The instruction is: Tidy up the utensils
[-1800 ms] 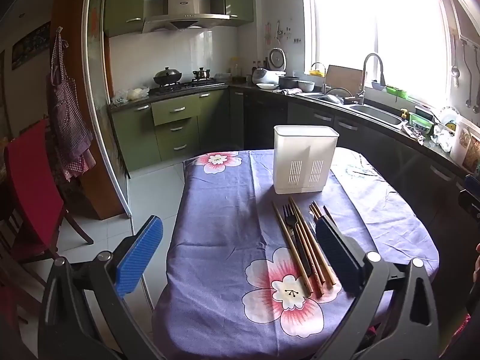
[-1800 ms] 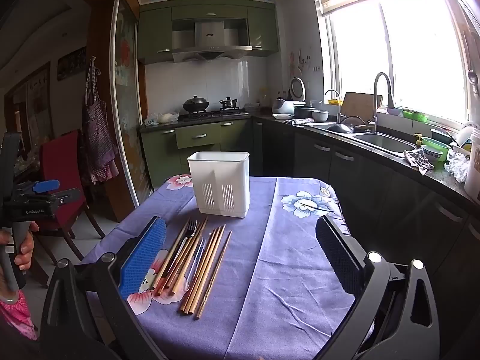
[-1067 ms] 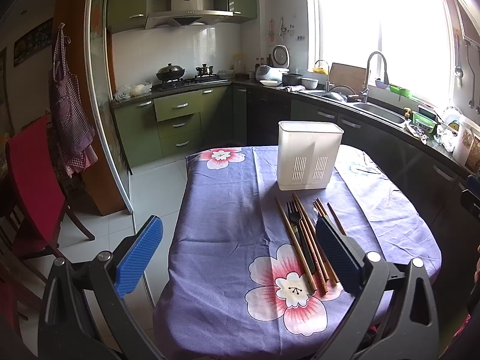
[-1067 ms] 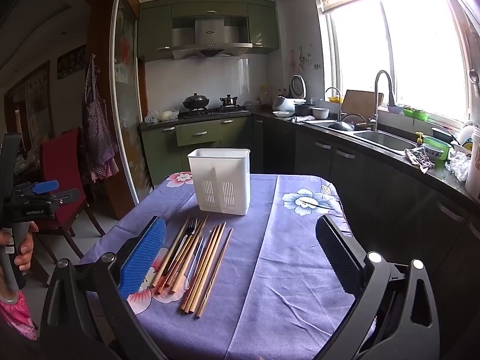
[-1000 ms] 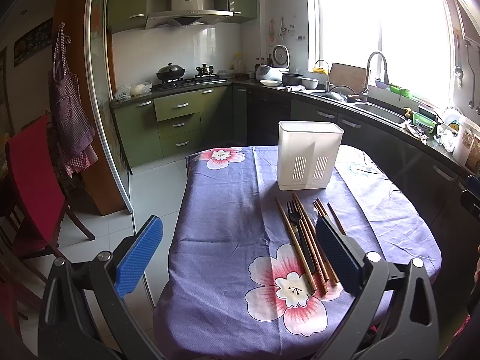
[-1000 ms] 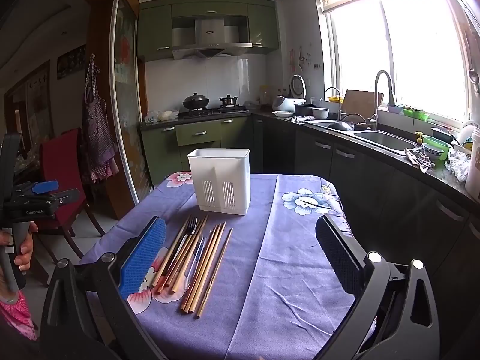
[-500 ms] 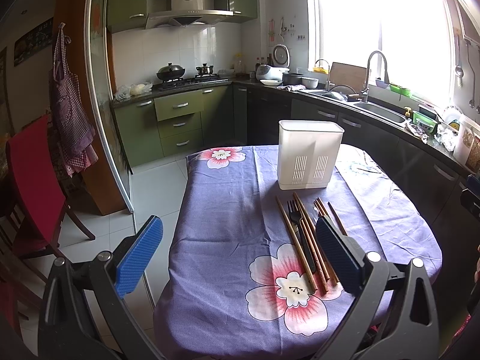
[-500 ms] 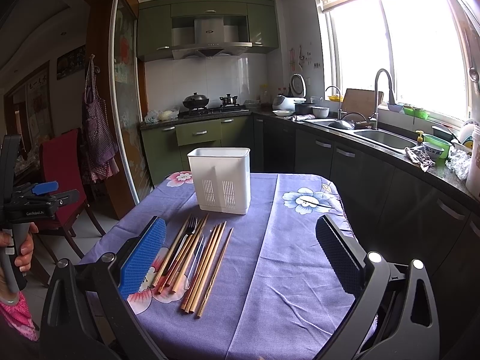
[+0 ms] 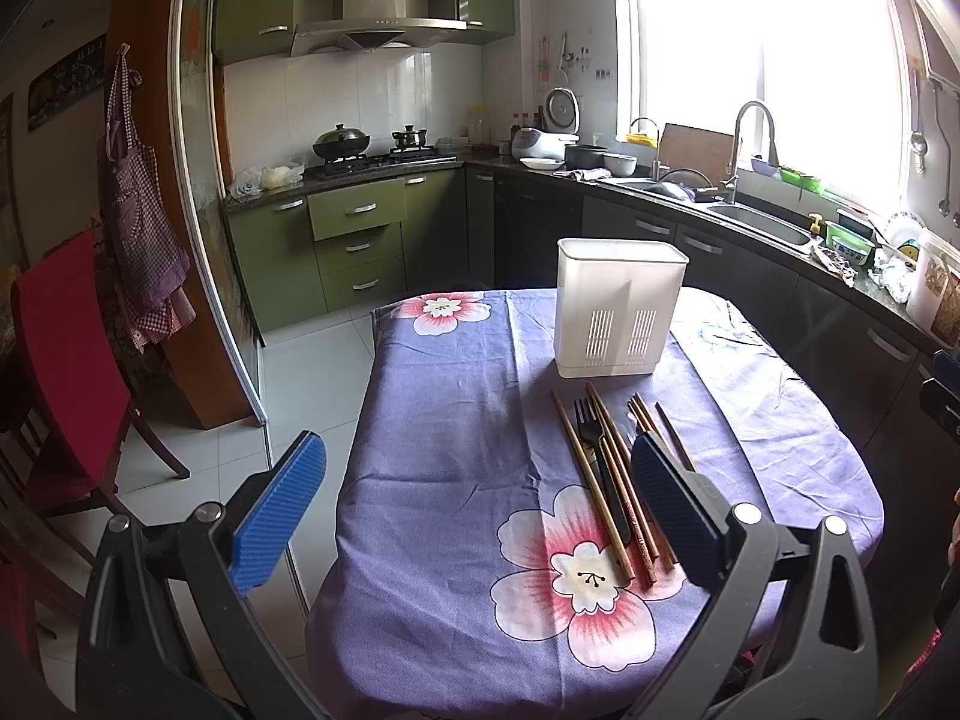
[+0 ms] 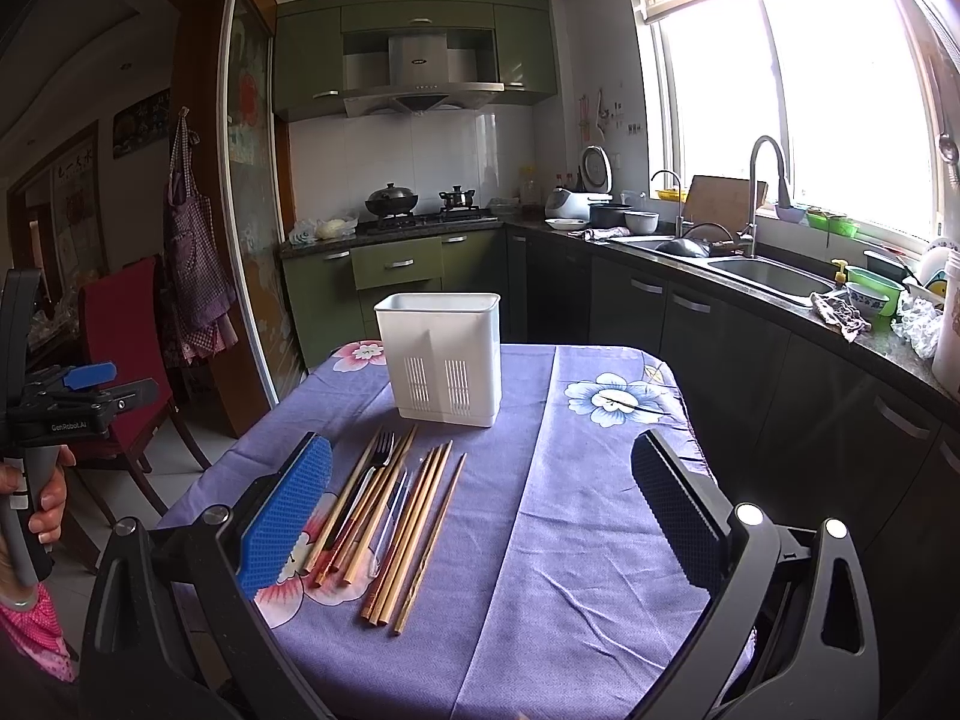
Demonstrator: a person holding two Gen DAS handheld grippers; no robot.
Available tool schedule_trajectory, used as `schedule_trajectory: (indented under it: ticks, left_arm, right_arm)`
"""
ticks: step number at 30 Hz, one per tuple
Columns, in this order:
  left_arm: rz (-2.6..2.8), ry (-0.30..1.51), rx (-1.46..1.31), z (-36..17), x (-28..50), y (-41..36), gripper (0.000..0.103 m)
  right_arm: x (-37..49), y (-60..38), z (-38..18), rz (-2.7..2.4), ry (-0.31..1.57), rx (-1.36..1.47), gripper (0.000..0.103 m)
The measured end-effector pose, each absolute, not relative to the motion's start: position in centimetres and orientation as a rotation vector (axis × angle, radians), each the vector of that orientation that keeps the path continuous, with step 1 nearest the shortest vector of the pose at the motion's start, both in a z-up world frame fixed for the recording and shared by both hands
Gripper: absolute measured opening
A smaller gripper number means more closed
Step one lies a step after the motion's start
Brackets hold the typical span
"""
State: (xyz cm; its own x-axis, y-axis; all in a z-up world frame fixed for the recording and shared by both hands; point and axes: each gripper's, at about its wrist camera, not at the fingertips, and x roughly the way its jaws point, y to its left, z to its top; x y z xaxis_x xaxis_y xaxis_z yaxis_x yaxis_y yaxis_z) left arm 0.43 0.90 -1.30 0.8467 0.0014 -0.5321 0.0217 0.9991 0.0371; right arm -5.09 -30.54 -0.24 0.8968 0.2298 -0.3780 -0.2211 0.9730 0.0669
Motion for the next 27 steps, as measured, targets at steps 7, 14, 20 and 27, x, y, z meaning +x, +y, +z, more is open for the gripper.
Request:
schedule_trajectory:
  ticks: [7, 14, 20, 27]
  left_arm:
    - [-0.012, 0.562, 0.043, -1.6, 0.5, 1.1, 0.097]
    - [-0.011, 0.563, 0.044, -1.5, 0.5, 1.0, 0.097]
    - [-0.011, 0.564, 0.044, -1.7, 0.6, 1.1, 0.097]
    - [-0.011, 0.564, 0.045, -1.7, 0.6, 1.2, 0.097]
  right_arm:
    - [-5.0, -30.3, -0.6, 0.234, 0.398, 0.024, 0.099]
    - [-4.8, -30.4, -1.0, 0.234, 0.402, 0.025, 0.099]
    - [-4.8, -30.4, -1.2, 0.234, 0.4, 0.026, 0.099]
    - [-4.7, -30.3, -1.5, 0.234, 0.404, 0.023, 0.099]
